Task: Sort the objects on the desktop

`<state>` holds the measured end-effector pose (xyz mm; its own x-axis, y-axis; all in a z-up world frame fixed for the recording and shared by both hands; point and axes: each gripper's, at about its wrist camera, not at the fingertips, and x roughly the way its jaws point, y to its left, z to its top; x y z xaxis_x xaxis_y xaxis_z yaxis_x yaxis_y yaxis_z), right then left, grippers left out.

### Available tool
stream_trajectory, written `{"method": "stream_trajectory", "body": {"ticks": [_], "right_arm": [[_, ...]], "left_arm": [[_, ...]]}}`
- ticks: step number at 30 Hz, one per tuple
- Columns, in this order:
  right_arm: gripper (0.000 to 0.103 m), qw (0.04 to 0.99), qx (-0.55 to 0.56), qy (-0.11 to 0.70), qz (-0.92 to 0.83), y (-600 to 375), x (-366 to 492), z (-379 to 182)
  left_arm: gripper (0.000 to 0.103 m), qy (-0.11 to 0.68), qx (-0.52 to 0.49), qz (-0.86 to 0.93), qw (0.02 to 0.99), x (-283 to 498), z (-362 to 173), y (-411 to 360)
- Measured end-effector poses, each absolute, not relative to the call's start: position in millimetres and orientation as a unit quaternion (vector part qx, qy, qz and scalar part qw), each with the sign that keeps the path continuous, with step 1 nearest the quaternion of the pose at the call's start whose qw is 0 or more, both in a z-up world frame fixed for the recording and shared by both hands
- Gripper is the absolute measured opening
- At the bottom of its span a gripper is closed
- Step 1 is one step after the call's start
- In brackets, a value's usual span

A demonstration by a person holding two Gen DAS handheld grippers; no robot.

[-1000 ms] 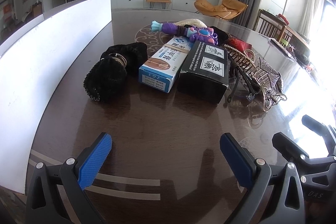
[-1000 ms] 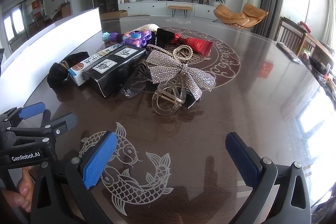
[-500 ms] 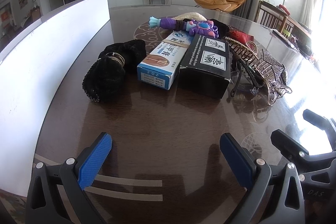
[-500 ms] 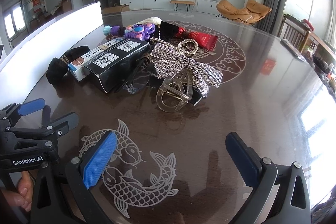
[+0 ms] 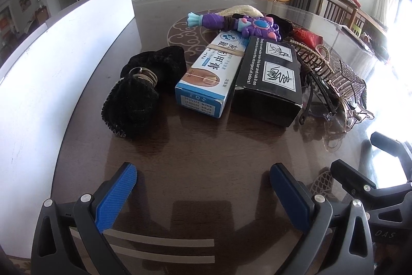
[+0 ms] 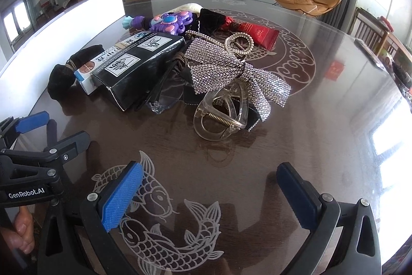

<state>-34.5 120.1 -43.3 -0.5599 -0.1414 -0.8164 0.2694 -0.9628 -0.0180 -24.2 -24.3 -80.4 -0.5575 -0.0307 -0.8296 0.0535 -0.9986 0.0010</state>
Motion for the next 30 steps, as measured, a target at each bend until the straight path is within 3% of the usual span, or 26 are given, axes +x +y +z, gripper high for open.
{"method": "stream_trajectory", "body": {"ticks": [30], "right_arm": [[0.103, 0.110, 0.454, 0.062, -0.882, 124, -95, -44]], "left_arm": [[0.103, 0.007, 0.468, -0.884, 0.011, -74, -81, -27]]}}
